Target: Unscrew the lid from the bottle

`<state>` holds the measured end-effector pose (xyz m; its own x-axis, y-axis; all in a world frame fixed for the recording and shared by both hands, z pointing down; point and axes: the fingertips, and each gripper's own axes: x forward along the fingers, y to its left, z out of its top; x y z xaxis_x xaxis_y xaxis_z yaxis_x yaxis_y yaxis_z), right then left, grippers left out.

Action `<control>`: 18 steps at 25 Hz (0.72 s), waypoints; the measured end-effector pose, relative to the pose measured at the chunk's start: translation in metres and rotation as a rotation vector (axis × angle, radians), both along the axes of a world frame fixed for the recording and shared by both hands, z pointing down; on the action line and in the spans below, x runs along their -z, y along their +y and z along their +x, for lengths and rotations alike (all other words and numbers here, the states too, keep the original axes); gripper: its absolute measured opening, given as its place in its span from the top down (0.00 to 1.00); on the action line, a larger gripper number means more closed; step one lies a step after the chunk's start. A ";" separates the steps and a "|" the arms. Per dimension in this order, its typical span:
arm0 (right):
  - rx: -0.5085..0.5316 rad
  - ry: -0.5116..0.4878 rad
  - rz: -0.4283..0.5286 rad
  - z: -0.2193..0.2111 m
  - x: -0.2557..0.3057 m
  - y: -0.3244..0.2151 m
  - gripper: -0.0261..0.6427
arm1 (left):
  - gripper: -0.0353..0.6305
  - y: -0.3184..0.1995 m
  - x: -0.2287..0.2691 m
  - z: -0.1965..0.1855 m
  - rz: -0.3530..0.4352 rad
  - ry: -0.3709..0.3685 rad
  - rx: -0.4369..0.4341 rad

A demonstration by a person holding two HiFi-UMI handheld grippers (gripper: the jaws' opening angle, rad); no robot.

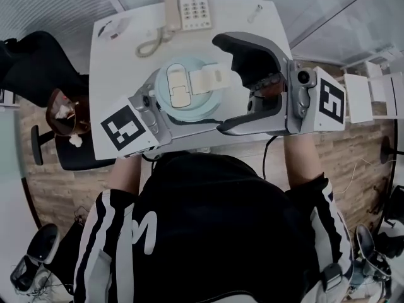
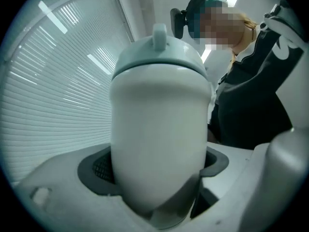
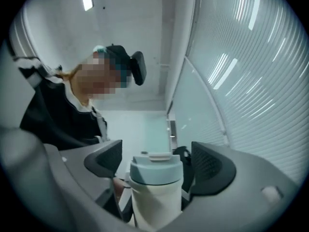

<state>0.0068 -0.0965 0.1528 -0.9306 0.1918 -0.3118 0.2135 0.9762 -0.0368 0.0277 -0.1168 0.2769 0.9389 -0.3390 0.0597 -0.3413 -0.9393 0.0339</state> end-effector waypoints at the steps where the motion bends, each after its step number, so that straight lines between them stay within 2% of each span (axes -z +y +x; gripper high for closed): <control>1: -0.103 0.018 0.008 0.001 0.000 -0.007 0.31 | 0.27 -0.007 -0.001 -0.002 0.006 -0.012 0.051; 4: -0.386 0.093 0.062 -0.006 -0.005 -0.021 0.31 | 0.27 -0.030 0.000 -0.012 0.016 -0.009 0.205; 7: -0.516 0.124 0.051 -0.016 -0.012 -0.024 0.31 | 0.27 -0.047 0.002 -0.020 0.028 0.010 0.316; 13: -0.609 0.153 -0.030 -0.031 -0.034 -0.041 0.31 | 0.27 -0.063 0.002 -0.021 0.044 -0.010 0.428; 16: -0.639 0.169 -0.007 -0.035 -0.038 -0.048 0.35 | 0.27 -0.068 -0.002 -0.021 0.035 -0.010 0.434; 18: -0.615 0.178 0.018 -0.036 -0.039 -0.046 0.35 | 0.27 -0.066 -0.003 -0.020 0.033 -0.016 0.417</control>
